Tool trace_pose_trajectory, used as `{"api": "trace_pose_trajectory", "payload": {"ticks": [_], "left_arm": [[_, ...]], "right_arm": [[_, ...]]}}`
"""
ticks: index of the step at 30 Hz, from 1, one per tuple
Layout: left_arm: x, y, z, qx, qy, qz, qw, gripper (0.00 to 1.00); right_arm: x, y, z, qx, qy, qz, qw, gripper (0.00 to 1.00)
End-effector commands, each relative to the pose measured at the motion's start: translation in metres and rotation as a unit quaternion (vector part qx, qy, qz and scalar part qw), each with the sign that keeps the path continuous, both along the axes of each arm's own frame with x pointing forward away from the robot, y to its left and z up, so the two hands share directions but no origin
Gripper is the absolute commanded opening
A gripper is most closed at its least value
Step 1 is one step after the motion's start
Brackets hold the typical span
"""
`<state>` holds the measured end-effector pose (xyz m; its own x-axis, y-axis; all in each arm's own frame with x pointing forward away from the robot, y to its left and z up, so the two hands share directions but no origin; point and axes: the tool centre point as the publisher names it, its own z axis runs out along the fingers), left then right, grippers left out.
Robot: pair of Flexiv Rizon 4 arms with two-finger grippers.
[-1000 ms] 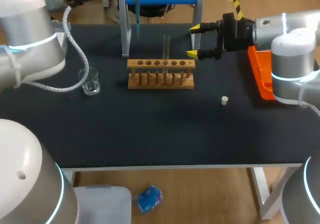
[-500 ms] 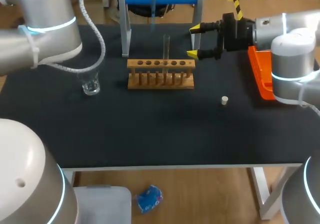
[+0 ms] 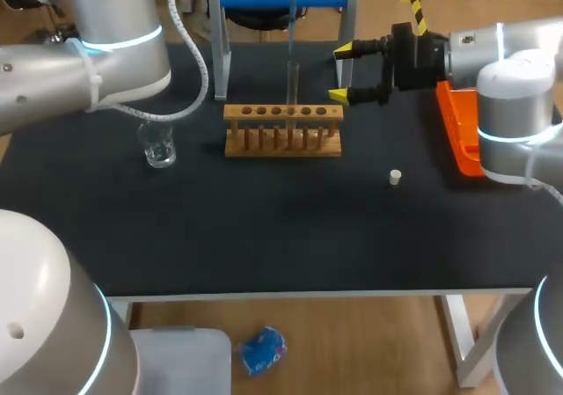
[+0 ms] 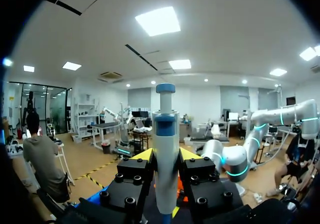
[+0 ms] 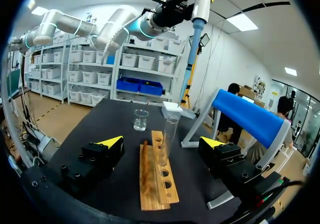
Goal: Invert the test tube, pick up the pipette, mount the tip to pipette, aspirate from beaker and dispense into the tube, eject the tip, return the pipette, and cap with the stopper.
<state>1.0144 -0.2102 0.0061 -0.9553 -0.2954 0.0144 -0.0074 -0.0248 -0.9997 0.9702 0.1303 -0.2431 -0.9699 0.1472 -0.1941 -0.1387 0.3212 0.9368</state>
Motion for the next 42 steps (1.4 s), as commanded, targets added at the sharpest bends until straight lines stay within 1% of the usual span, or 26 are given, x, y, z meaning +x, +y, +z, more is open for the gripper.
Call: {"api": "trace_pose_trajectory", "payload": {"ticks": [1, 12, 24, 32, 42], "left_arm": [[0.001, -0.001, -0.004, -0.009, -0.002, 0.000, 1.000, 0.00], [-0.006, -0.006, -0.015, -0.017, 0.005, -0.003, 1.000, 0.00], [-0.013, -0.002, -0.026, -0.020, 0.014, 0.002, 1.000, 0.00], [-0.012, 0.002, -0.033, -0.016, 0.019, 0.008, 1.000, 0.00], [-0.006, 0.006, -0.037, -0.011, 0.013, 0.017, 1.000, 0.00]], "right_arm": [[0.000, -0.001, -0.001, 0.001, 0.000, 0.000, 1.000, 1.00], [0.000, -0.001, -0.001, 0.001, 0.000, 0.000, 1.000, 1.00], [0.000, -0.001, -0.001, 0.001, 0.000, 0.000, 1.000, 1.00], [0.000, -0.001, -0.001, 0.001, 0.000, 0.000, 1.000, 1.00], [0.000, -0.001, -0.001, 0.001, 0.000, 0.000, 1.000, 1.00]]}}
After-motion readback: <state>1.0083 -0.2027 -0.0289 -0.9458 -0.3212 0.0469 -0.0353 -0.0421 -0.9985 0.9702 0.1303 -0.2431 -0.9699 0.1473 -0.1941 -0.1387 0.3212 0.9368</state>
